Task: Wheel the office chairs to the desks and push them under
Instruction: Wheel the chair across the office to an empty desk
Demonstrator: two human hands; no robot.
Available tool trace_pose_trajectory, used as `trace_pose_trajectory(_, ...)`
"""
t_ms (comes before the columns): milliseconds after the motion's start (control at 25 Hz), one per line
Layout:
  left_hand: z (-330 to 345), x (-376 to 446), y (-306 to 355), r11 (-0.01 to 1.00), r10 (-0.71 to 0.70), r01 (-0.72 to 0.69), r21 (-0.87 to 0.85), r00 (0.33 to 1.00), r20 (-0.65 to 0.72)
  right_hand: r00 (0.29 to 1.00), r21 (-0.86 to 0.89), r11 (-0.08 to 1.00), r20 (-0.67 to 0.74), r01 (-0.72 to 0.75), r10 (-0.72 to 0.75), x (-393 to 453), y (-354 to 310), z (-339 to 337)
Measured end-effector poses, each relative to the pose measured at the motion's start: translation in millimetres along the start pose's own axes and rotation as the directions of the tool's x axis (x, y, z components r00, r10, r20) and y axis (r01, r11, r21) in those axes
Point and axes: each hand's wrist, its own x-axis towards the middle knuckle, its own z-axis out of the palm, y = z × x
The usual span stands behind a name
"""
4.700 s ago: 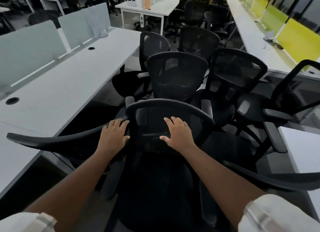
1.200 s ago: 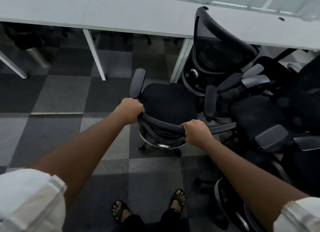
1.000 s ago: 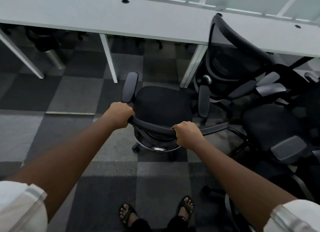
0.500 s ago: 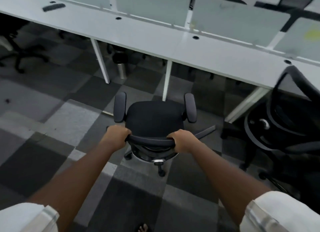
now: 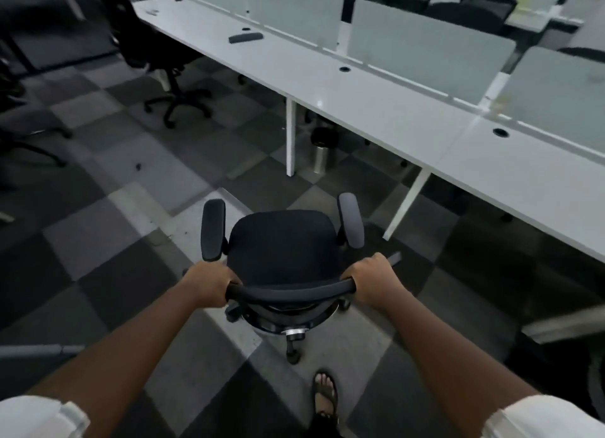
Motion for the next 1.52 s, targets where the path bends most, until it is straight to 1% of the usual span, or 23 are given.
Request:
trace_pose_trajectory(120, -3, 12, -25, 0.988, -0.049, 0.048, -0.149, 0.999, 0.001, 0.998, -0.033, 0.998, -0.012, 0.057, -0.057, 70, 2, -29)
trace_pose_trajectory(200, -13, 24, -30, 0.969, -0.060, 0.054, -0.240, 0.998, -0.019, 0.993, -0.039, 0.992, 0.013, 0.116, -0.116, 120, -1, -53)
trace_pose_trajectory(240, -19, 32, -33, 0.961, -0.093, 0.083, -0.263, 0.995, -0.023, 0.988, -0.045, 0.987, 0.039, 0.151, -0.150, 145, -6, -65)
trace_pose_trajectory(280, -25, 41, -37, 0.958, -0.139, 0.126, -0.257, 0.990, -0.035, 0.980, -0.056, 0.981, 0.070, 0.188, -0.184, 170, -14, -76)
trace_pose_trajectory(360, -35, 58, -54, 0.955, -0.247, 0.236, -0.181, 0.968, -0.038, 0.963, -0.049, 0.969, 0.136, 0.243, -0.235, 212, -37, -93)
trace_pose_trajectory(400, -40, 65, -69, 0.945, -0.291, 0.286, -0.160, 0.957, -0.011, 0.957, -0.036, 0.964, 0.133, 0.264, -0.257, 231, -49, -98)
trace_pose_trajectory(480, -42, 78, -103, 0.917, -0.364, 0.365, -0.162, 0.931, 0.036, 0.949, -0.029, 0.952, 0.087, 0.306, -0.302, 267, -70, -105)
trace_pose_trajectory(560, -43, 85, -138, 0.894, -0.411, 0.413, -0.177, 0.910, 0.047, 0.938, -0.039, 0.937, 0.047, 0.346, -0.344, 301, -87, -114)
trace_pose_trajectory(720, -46, 110, -212, 0.882, -0.434, 0.439, -0.171, 0.898, 0.067, 0.908, -0.047, 0.907, 0.011, 0.419, -0.419, 373, -122, -143)
trace_pose_trajectory(880, -53, 144, -300, 0.884, -0.422, 0.430, -0.184, 0.903, 0.083, 0.903, -0.054, 0.902, 0.011, 0.429, -0.429, 460, -163, -177)
trace_pose_trajectory(1040, -55, 178, -384, 0.883, -0.418, 0.425, -0.199, 0.905, 0.080, 0.903, -0.099, 0.898, 0.014, 0.428, -0.429, 544, -205, -206)
trace_pose_trajectory(1160, -52, 197, -446, 0.879, -0.430, 0.436, -0.193, 0.900, 0.075, 0.905, -0.108, 0.901, -0.033, 0.419, -0.425, 600, -242, -221)
trace_pose_trajectory(1280, -52, 213, -501, 0.866, -0.446, 0.452, -0.212, 0.891, 0.079, 0.907, -0.103, 0.902, -0.006, 0.419, -0.421, 644, -273, -241)
trace_pose_trajectory(1520, -56, 245, -601, 0.853, -0.471, 0.461, -0.245, 0.882, 0.021, 0.893, -0.168, 0.881, -0.012, 0.442, -0.451, 731, -325, -285)
